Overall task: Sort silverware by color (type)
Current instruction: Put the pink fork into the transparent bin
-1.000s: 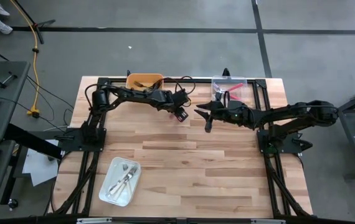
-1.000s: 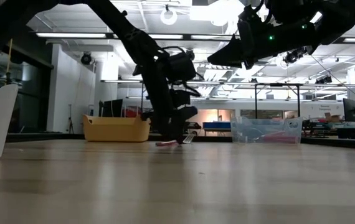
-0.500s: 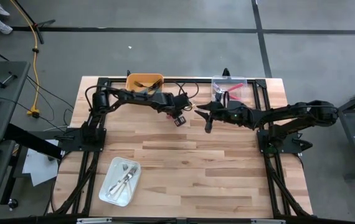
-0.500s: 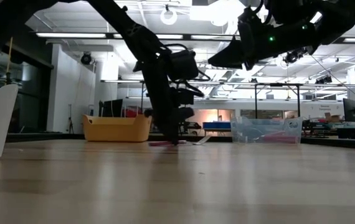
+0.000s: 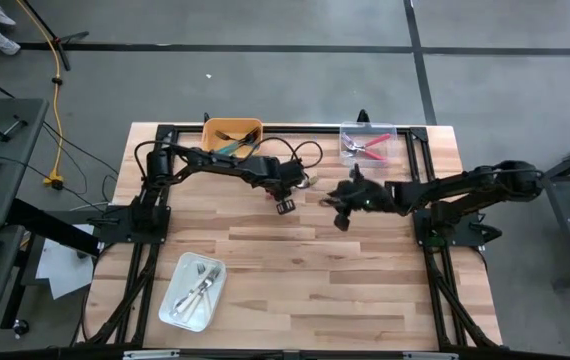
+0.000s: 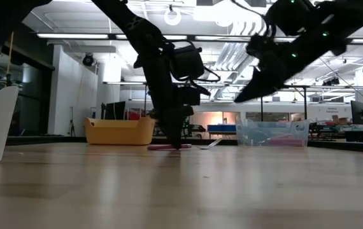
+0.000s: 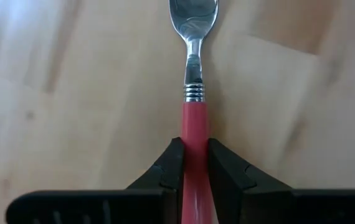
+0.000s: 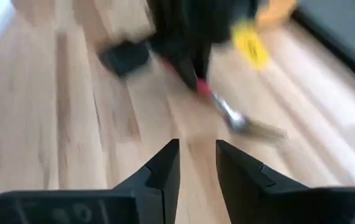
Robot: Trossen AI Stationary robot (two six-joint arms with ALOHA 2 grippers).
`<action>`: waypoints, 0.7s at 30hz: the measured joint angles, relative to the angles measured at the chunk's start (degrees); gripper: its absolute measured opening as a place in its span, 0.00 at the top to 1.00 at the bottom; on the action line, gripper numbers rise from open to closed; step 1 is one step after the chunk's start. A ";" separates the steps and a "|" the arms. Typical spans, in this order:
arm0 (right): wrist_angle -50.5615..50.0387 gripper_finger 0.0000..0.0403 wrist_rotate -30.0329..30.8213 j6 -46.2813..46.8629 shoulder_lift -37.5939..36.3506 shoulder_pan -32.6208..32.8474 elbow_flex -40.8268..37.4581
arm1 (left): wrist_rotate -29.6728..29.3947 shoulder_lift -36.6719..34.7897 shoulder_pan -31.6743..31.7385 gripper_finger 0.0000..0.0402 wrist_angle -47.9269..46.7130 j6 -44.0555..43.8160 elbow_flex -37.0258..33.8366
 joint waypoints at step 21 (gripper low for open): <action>28.82 0.61 15.42 18.16 -0.10 13.18 -14.46 | 10.28 -7.19 -1.06 0.90 12.92 -1.80 -1.88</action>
